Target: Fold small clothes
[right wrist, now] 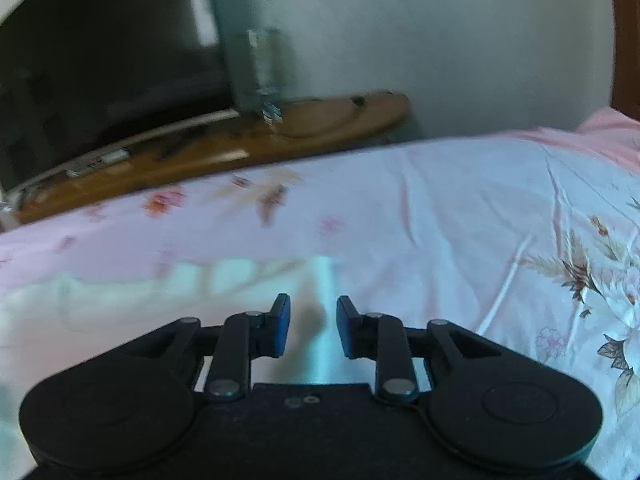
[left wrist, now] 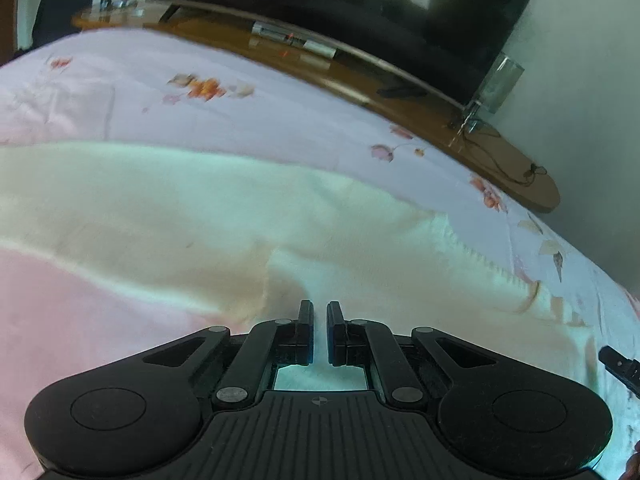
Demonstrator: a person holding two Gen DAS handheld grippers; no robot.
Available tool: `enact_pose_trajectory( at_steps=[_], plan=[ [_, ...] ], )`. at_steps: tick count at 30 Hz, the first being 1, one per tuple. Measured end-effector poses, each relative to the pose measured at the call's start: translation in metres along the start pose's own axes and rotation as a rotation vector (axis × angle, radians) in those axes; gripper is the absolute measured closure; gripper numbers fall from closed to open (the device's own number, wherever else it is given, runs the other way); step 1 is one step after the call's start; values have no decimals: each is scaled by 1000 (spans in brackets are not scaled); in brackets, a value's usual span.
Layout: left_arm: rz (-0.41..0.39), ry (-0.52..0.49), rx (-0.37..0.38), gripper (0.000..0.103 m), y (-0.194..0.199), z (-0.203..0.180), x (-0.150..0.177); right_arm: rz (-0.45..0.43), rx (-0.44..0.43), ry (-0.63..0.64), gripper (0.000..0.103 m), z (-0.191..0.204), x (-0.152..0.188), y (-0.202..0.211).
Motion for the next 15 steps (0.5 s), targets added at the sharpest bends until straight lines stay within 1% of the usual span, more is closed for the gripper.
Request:
enact_pose_trajectory(
  at_steps=[2, 4, 5, 6, 7, 8, 9, 10, 11, 12, 13, 15],
  plan=[
    [28, 32, 0, 97, 8, 15, 0, -10, -43, 33, 72, 21, -2, 9],
    [19, 61, -9, 97, 19, 32, -3, -15, -86, 73, 62, 48, -2, 18],
    [13, 72, -29, 95, 24, 41, -7, -14, -111, 101, 57, 66, 0, 21],
    [12, 84, -49, 88, 29, 51, -10, -11, -131, 126, 57, 80, 1, 23],
    [8, 98, -58, 49, 34, 62, -14, -5, -149, 155, 57, 97, 3, 25],
    [-7, 112, -64, 0, 40, 72, -19, -1, -161, 170, 57, 110, 4, 26],
    [-61, 127, -73, 1, 49, 84, -25, 3, -182, 180, 57, 127, 6, 28],
    [-138, 133, -65, 0, 62, 94, -32, 6, -198, 184, 57, 138, 6, 31],
    [-178, 126, -53, 0, 70, 104, -39, 11, -209, 191, 57, 152, 8, 32],
    [-169, 123, -51, 0, 73, 113, -44, 16, -215, 200, 57, 166, 10, 35],
    [-142, 137, -51, 0, 74, 125, -49, 21, -223, 205, 57, 180, 11, 37],
    [-121, 201, -48, 0, 76, 152, -58, 35, -238, 217, 57, 204, 13, 40]
  ],
)
Point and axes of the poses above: each gripper's, at about its wrist camera, not at the fingertips, and y roughly against the way its jaws point, z to its left, x to its underside, the point moved 7 cm from there along -y, roughly the way its jaws point, and after that the axes turned 13 degrees about y, right-handed, at the moved point
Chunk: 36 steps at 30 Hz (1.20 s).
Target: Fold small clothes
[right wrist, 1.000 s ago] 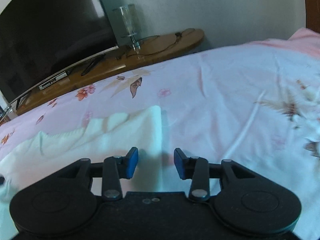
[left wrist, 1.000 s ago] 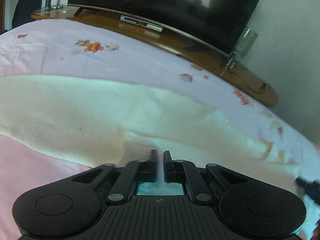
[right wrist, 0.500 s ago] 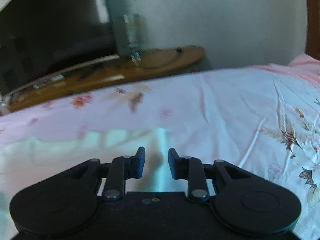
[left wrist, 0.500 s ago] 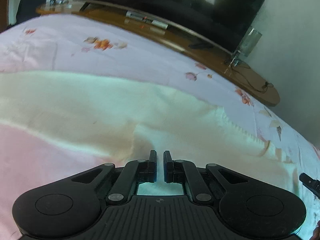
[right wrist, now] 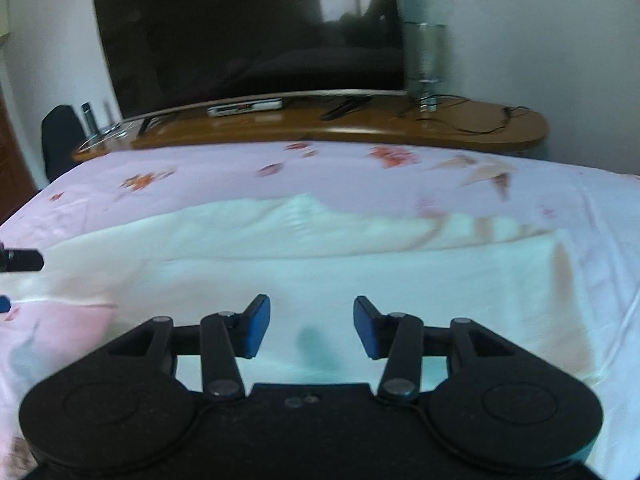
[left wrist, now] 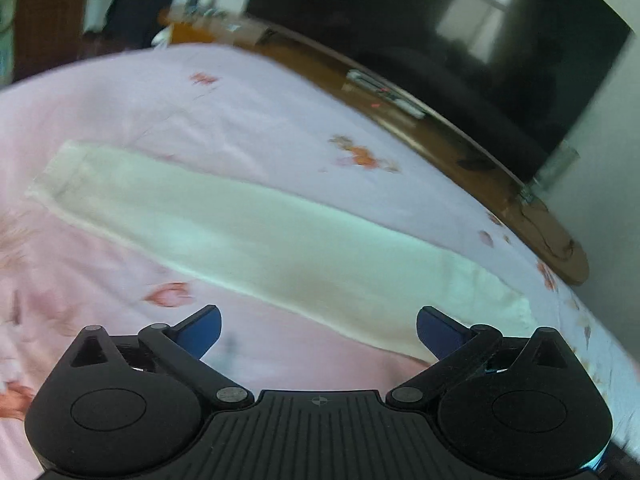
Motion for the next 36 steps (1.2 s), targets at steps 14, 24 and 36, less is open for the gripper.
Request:
enact_pose_trajectory(
  at_steps=[14, 24, 36],
  plan=[
    [70, 481, 40, 60, -30, 143, -69, 23, -14, 53, 57, 92, -27, -35],
    [8, 563, 49, 90, -52, 143, -83, 37, 30, 41, 58, 85, -25, -47],
    [-136, 234, 148, 94, -12, 47, -104, 99, 80, 99, 56, 75, -7, -61]
  ],
)
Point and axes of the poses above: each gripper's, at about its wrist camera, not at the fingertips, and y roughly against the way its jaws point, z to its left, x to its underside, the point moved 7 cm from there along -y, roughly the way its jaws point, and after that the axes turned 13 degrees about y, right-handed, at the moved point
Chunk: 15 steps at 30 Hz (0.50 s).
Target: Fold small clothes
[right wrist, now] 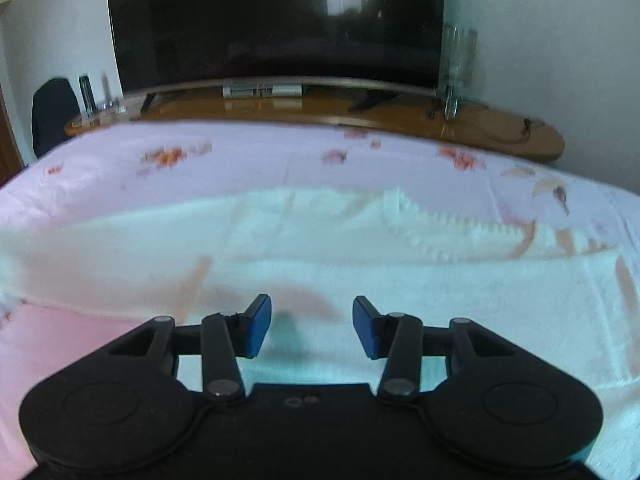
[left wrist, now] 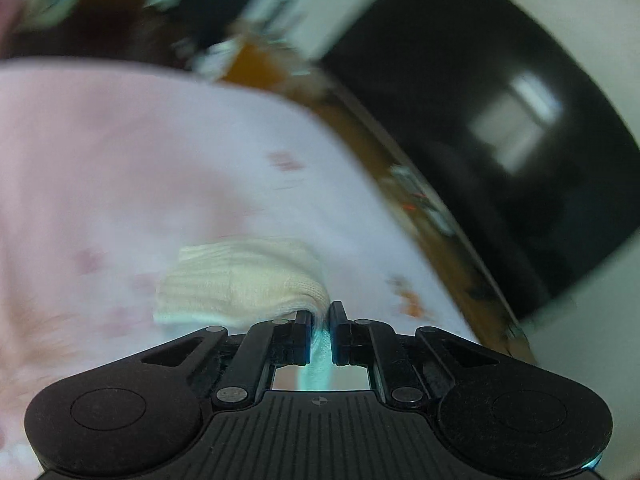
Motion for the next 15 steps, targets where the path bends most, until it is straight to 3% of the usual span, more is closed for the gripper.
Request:
enact_pose_trajectory(
  at_steps=[3, 5, 8, 12, 15],
  plan=[
    [57, -148, 101, 94, -7, -71, 35, -18, -8, 0, 55, -1, -3, -2],
    [111, -251, 160, 94, -14, -119, 74, -27, -72, -80, 60, -15, -5, 3],
    [226, -393, 215, 94, -29, -175, 152, -77, -70, -163, 57, -48, 0, 27],
    [401, -568, 201, 93, -50, -208, 265, -84, -28, -227, 56, -99, 26, 53],
    [489, -663, 160, 93, -48, -210, 320, -55, -17, -285, 54, -135, 52, 60]
  ],
)
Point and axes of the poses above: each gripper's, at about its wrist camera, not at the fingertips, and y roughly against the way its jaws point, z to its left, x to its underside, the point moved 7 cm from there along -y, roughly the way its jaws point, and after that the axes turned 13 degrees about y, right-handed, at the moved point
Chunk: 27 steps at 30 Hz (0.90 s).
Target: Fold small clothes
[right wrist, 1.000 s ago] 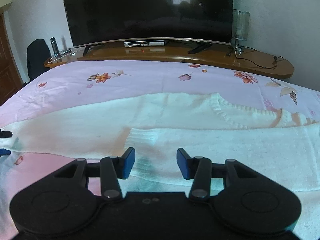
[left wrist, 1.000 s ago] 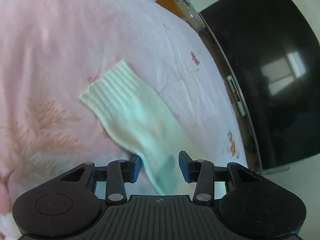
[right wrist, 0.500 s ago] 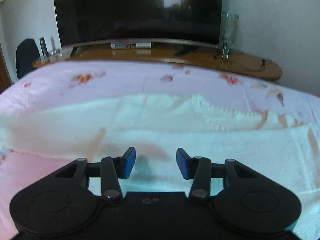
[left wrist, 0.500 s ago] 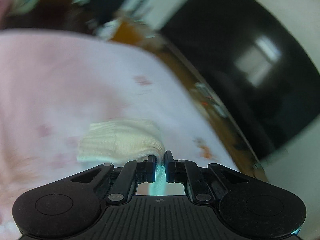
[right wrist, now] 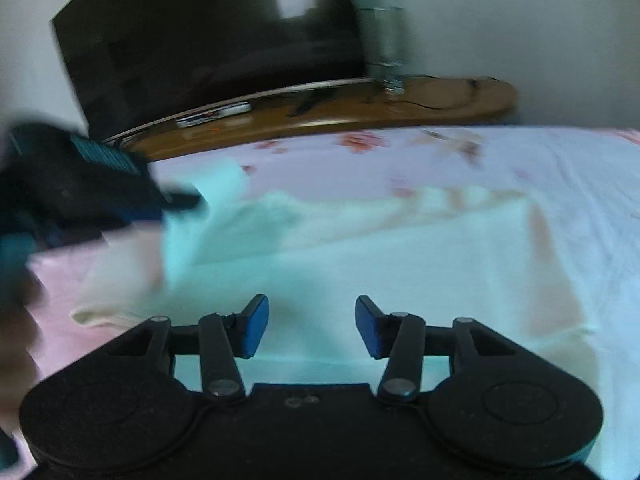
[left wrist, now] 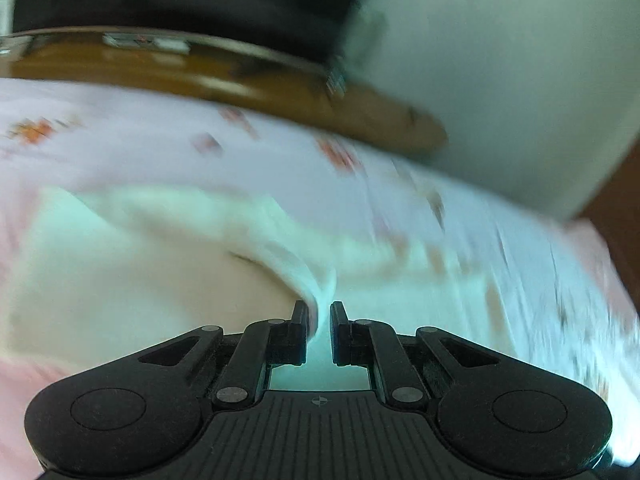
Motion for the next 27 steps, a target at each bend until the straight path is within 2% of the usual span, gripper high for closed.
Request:
enact_pose_trajectory(
  at_steps=[3, 4, 5, 6, 7, 8, 11, 14, 18, 21, 24, 25, 26, 27],
  plan=[
    [19, -26, -4, 91, 8, -14, 13, 11, -11, -50, 54, -21, 11, 3],
    [21, -14, 10, 79, 10, -15, 11, 11, -22, -60, 54, -24, 12, 4],
    [15, 0, 29, 55, 19, -15, 10, 10, -40, -74, 54, -26, 13, 4],
    [-9, 16, 36, 41, 27, -15, 9, 8, -54, -82, 54, -26, 13, 3],
    [-62, 37, 32, 22, 39, -12, 3, 6, -64, -81, 54, -24, 12, 2],
    [-108, 42, 33, 18, 52, -11, -1, 2, -66, -65, 53, -21, 11, 1],
    [-149, 54, 20, 18, 71, -1, -17, -4, -71, -7, 52, -6, 10, 0],
    [-161, 107, -72, 18, 80, 37, -30, -12, -110, 45, 52, 22, 5, -3],
    [-166, 175, -193, 18, 88, 97, -34, -43, -102, 167, 50, 60, -6, -8],
    [-200, 164, -277, 18, 88, 128, -31, -67, -63, 237, 50, 80, -18, -19],
    [-198, 123, -343, 18, 84, 148, -19, -60, 25, 334, 51, 93, -27, -37],
    [-191, 111, -356, 18, 83, 152, -16, -48, 45, 365, 52, 96, -29, -46],
    [-185, 98, -367, 18, 82, 156, -13, -41, 61, 385, 58, 98, -30, -51],
    [-182, 86, -373, 18, 82, 159, -10, -45, 80, 396, 78, 97, -32, -55]
  ],
)
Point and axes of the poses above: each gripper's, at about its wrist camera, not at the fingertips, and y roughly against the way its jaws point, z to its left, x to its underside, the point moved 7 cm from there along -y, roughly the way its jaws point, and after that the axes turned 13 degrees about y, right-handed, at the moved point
